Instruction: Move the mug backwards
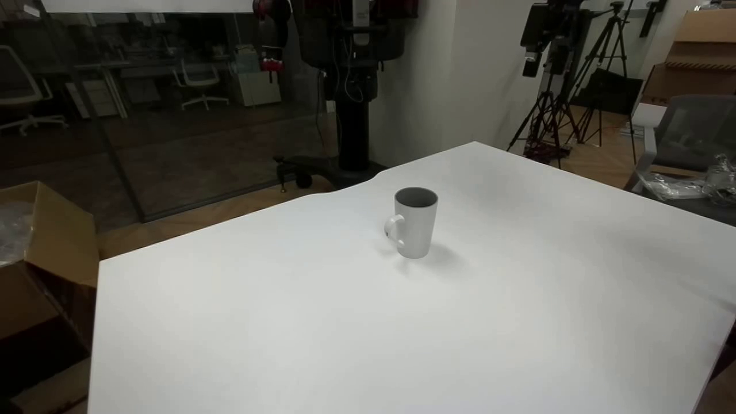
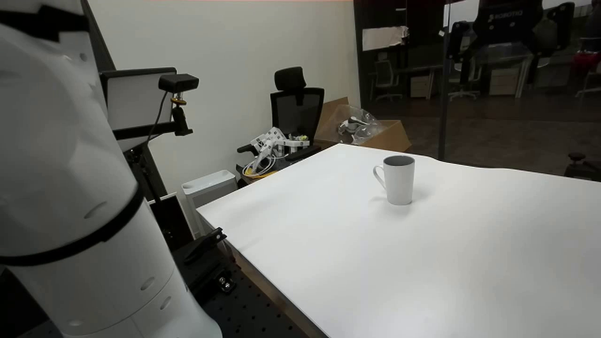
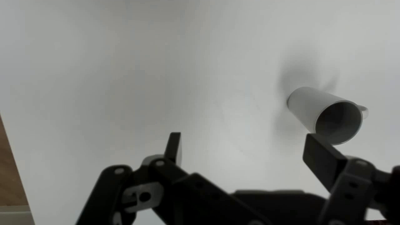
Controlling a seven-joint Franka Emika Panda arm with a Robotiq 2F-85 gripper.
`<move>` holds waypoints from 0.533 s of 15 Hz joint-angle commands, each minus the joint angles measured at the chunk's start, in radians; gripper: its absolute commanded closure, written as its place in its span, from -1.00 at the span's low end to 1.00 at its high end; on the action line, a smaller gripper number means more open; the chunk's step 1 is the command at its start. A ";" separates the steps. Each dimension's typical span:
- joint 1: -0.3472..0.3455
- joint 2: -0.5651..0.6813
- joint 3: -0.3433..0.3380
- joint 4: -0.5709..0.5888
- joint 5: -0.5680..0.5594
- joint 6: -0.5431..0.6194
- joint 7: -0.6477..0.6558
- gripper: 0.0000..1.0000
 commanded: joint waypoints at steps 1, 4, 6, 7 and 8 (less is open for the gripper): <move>-0.037 0.020 0.048 0.022 -0.034 -0.015 0.017 -1.00; -0.028 0.087 0.084 0.066 -0.098 -0.027 0.027 -1.00; -0.020 0.148 0.116 0.109 -0.124 -0.045 0.020 -1.00; -0.015 0.184 0.132 0.137 -0.139 -0.053 0.017 -1.00; -0.011 0.214 0.149 0.163 -0.149 -0.058 0.011 -1.00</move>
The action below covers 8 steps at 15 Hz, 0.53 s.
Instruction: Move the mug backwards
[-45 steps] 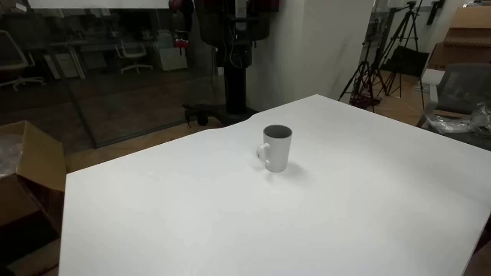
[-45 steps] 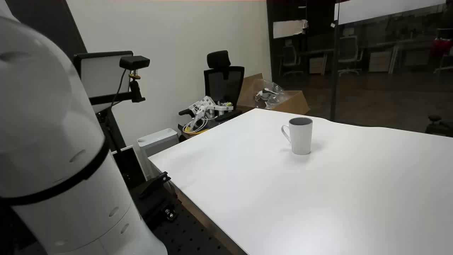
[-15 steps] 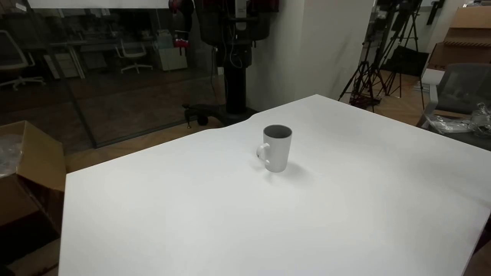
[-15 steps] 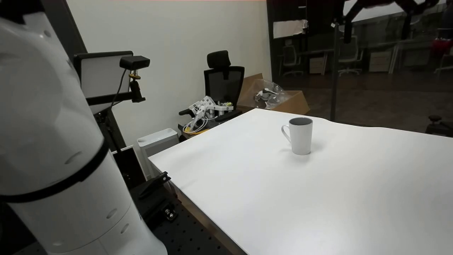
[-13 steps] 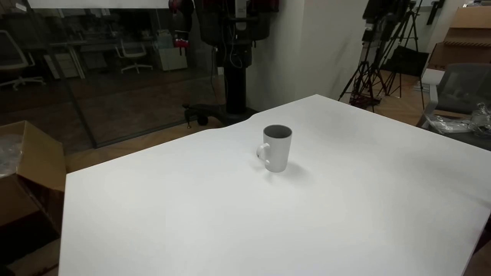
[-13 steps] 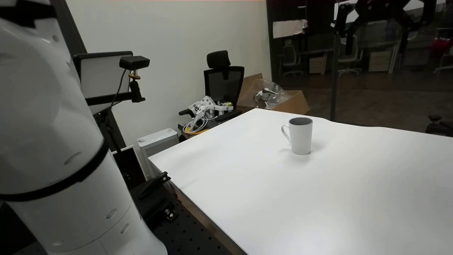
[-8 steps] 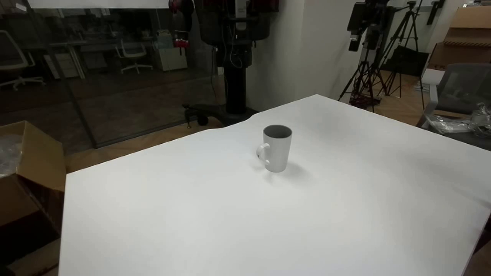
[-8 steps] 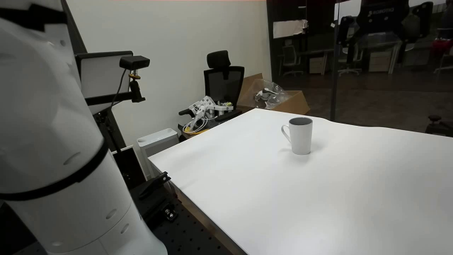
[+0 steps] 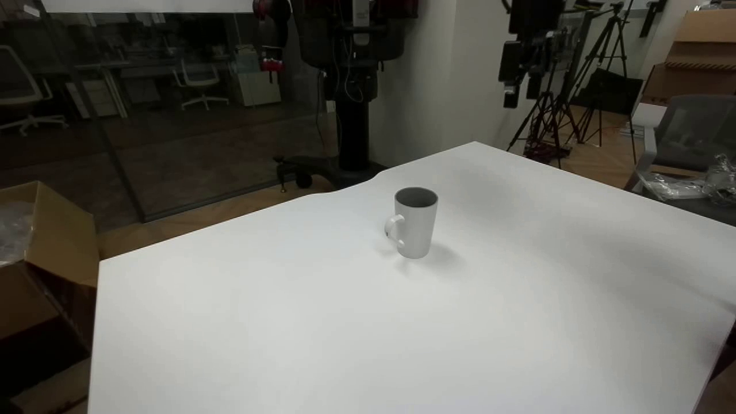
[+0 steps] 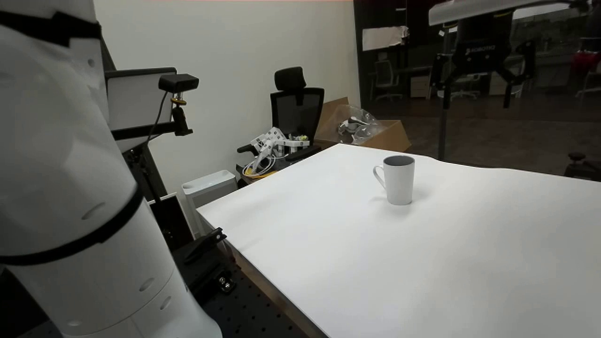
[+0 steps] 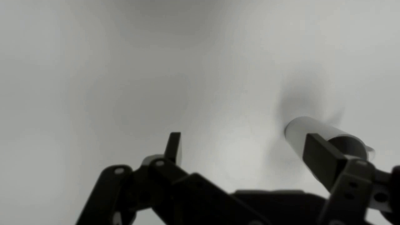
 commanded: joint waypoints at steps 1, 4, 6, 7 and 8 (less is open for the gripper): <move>0.014 0.144 0.056 0.153 -0.056 -0.056 0.009 -1.00; 0.043 0.257 0.104 0.259 -0.109 -0.052 -0.012 -1.00; 0.028 0.210 0.115 0.182 -0.101 -0.016 -0.005 -1.00; 0.039 0.240 0.125 0.210 -0.114 -0.015 -0.005 -1.00; 0.049 0.262 0.130 0.230 -0.118 -0.015 -0.005 -1.00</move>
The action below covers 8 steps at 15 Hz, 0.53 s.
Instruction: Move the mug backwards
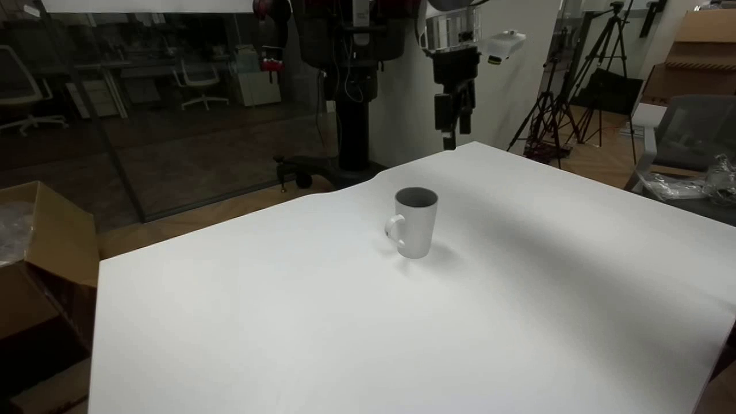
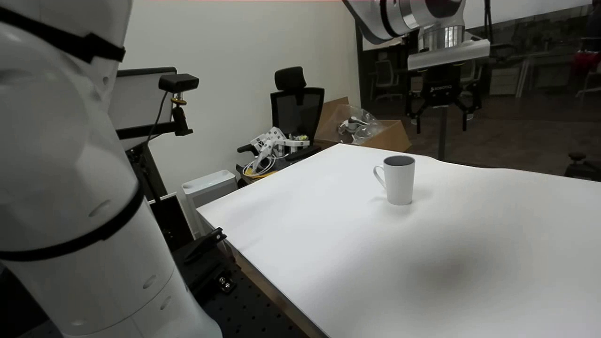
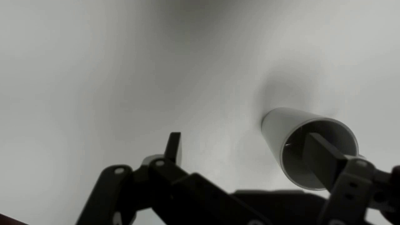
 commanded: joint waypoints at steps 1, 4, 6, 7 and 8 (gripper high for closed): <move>-0.007 0.012 0.015 0.015 -0.011 -0.004 0.005 -1.00; -0.003 0.028 0.014 0.029 -0.028 0.006 0.002 -1.00; 0.007 0.058 0.020 0.049 -0.042 0.011 -0.004 -1.00; 0.009 0.072 0.027 0.058 -0.045 0.012 -0.010 -1.00; 0.014 0.086 0.031 0.065 -0.050 0.012 -0.011 -1.00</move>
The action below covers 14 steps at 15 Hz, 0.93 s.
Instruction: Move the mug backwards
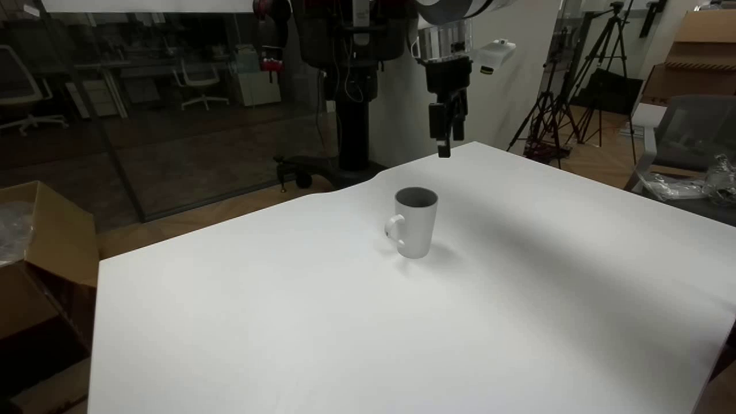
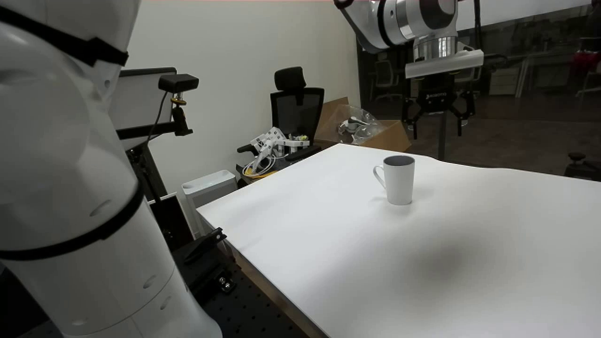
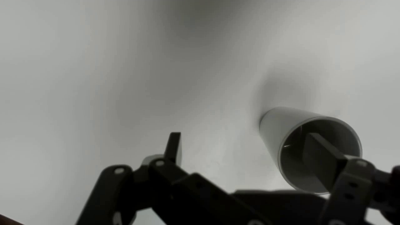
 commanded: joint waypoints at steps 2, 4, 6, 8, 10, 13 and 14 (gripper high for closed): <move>0.018 0.074 0.023 0.056 -0.042 0.002 0.000 -1.00; 0.023 0.099 0.030 0.070 -0.045 -0.002 -0.007 -1.00; 0.024 0.125 0.035 0.088 -0.052 -0.003 -0.017 -1.00; 0.023 0.150 0.041 0.108 -0.052 -0.010 -0.034 -1.00; 0.024 0.173 0.042 0.131 -0.056 -0.016 -0.048 -1.00; 0.024 0.207 0.044 0.167 -0.059 -0.027 -0.070 -1.00; 0.024 0.216 0.045 0.178 -0.060 -0.032 -0.074 -1.00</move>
